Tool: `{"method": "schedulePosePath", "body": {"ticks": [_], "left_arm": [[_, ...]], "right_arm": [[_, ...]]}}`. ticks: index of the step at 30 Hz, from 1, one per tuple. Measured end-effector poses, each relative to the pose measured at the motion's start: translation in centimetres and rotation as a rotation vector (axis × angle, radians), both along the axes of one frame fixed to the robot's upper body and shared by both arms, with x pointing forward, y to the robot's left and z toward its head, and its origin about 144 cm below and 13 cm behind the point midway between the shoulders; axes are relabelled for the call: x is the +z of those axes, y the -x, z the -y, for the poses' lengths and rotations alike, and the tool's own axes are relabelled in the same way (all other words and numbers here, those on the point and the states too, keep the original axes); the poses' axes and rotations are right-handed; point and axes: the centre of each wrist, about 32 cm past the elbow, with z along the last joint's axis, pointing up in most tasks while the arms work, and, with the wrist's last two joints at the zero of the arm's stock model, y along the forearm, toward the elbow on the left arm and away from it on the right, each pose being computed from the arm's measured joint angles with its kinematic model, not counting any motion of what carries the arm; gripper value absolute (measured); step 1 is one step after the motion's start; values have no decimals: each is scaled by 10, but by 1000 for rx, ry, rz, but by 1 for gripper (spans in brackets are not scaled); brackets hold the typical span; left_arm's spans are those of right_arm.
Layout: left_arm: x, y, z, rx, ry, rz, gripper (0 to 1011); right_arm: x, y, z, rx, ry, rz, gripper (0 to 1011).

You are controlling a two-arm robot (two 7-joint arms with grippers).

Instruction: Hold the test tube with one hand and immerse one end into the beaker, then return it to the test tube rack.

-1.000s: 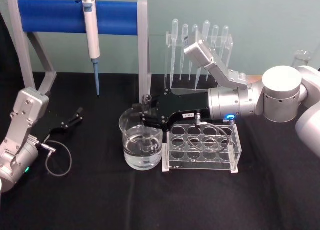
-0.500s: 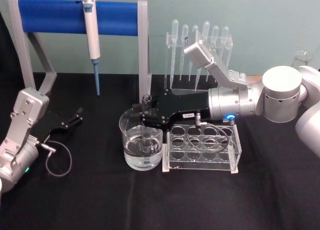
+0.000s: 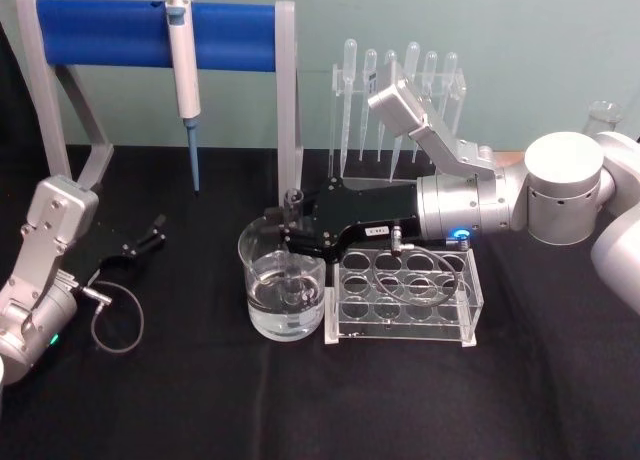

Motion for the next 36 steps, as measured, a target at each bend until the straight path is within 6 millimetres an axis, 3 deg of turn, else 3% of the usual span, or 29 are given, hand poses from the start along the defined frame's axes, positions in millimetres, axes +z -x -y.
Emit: {"method": "schedulePosePath", "body": {"ticks": [36], "left_arm": [[0,0,0,0,0,0,1000]], "right_arm": [[0,0,0,1,-1,1,226]]}}
